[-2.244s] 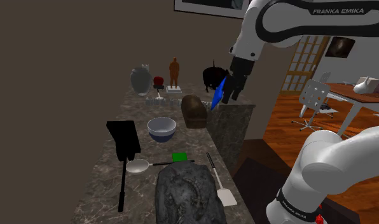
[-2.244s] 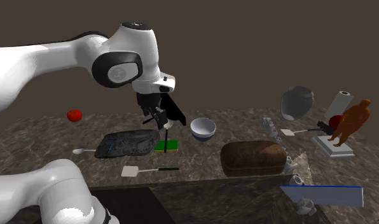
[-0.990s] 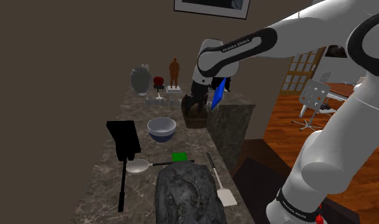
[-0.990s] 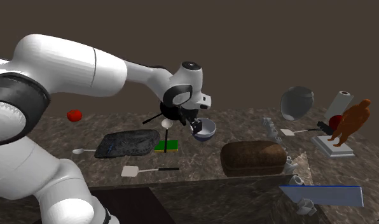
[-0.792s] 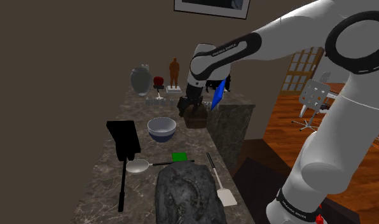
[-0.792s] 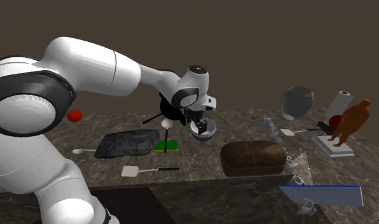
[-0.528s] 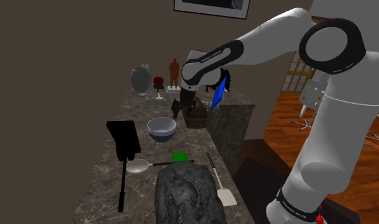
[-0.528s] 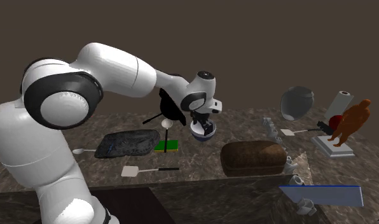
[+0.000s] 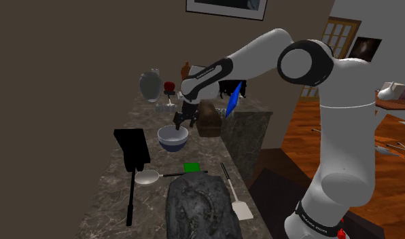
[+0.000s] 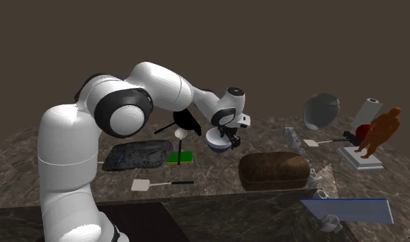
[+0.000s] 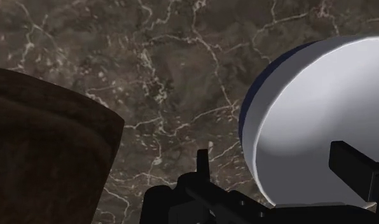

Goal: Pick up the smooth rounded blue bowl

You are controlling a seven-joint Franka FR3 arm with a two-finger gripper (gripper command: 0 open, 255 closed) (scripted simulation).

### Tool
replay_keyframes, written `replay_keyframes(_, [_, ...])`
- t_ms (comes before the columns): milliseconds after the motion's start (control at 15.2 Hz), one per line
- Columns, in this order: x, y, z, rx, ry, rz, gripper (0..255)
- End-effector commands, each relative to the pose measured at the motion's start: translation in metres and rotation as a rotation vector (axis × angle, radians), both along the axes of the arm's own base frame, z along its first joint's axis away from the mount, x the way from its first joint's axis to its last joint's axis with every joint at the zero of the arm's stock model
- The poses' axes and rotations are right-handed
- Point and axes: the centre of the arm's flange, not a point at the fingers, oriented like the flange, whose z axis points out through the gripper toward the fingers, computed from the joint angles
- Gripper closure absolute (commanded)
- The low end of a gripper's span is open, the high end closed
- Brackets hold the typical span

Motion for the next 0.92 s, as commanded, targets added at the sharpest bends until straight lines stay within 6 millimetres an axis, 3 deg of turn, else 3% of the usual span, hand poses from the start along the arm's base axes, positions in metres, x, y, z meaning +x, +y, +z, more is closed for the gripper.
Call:
replay_keyframes(0, [0.004, -0.001, -0.010, 0.000, -0.001, -0.003, 0])
replay_keyframes(462, [0.004, -0.001, -0.039, 0.000, -0.001, -0.003, 0])
replay_keyframes(528, [0.004, -0.001, -0.039, 0.000, -0.001, -0.003, 255])
replay_keyframes(858, [0.004, -0.001, -0.039, 0.000, -0.001, -0.002, 255])
